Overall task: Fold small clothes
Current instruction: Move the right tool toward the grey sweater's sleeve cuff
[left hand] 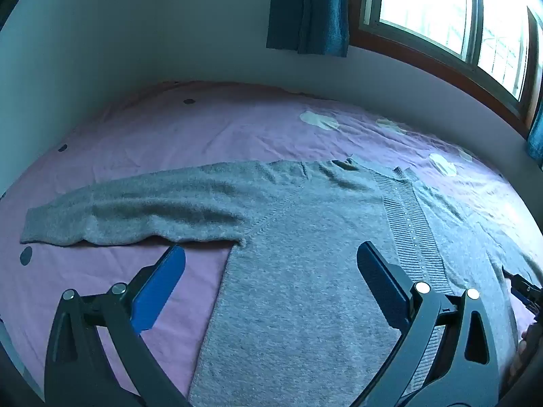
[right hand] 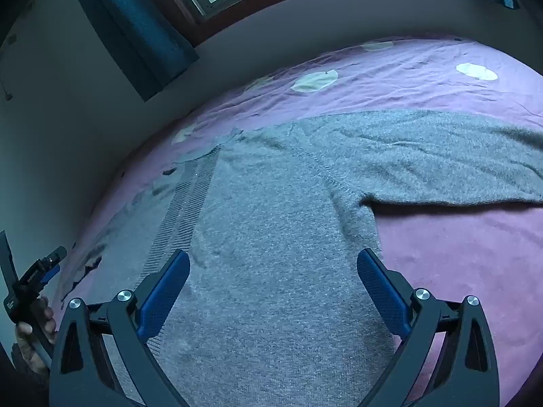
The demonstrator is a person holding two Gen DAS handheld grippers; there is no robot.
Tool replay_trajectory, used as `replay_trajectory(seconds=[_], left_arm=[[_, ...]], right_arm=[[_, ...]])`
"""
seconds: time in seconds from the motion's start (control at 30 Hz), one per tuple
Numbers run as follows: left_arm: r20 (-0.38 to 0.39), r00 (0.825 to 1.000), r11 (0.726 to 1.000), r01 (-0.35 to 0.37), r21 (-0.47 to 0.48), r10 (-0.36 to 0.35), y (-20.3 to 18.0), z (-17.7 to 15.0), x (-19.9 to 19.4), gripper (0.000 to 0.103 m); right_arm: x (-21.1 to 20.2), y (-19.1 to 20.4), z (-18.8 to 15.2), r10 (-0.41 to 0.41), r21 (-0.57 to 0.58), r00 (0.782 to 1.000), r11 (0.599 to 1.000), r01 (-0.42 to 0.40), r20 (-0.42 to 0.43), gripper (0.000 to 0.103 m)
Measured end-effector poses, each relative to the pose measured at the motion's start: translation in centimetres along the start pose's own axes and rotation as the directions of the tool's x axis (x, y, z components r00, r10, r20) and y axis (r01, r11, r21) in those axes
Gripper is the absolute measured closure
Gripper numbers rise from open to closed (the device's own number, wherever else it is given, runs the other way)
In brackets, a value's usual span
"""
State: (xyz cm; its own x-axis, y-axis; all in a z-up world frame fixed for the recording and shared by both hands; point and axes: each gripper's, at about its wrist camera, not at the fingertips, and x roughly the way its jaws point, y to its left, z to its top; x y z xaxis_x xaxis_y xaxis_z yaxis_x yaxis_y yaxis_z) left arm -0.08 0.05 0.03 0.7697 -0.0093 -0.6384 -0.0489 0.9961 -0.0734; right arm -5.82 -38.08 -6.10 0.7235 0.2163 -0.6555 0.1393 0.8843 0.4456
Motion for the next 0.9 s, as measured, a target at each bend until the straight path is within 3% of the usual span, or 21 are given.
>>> replay_trajectory(seconds=[0.9], left_arm=[[-0.001, 1.0, 1.0, -0.01, 0.016, 0.01, -1.0, 0.1, -1.1, 0.002]], right_arm=[[-0.5, 1.0, -0.1, 0.018, -0.014, 1.0, 1.0, -0.018, 0.009, 0.005]])
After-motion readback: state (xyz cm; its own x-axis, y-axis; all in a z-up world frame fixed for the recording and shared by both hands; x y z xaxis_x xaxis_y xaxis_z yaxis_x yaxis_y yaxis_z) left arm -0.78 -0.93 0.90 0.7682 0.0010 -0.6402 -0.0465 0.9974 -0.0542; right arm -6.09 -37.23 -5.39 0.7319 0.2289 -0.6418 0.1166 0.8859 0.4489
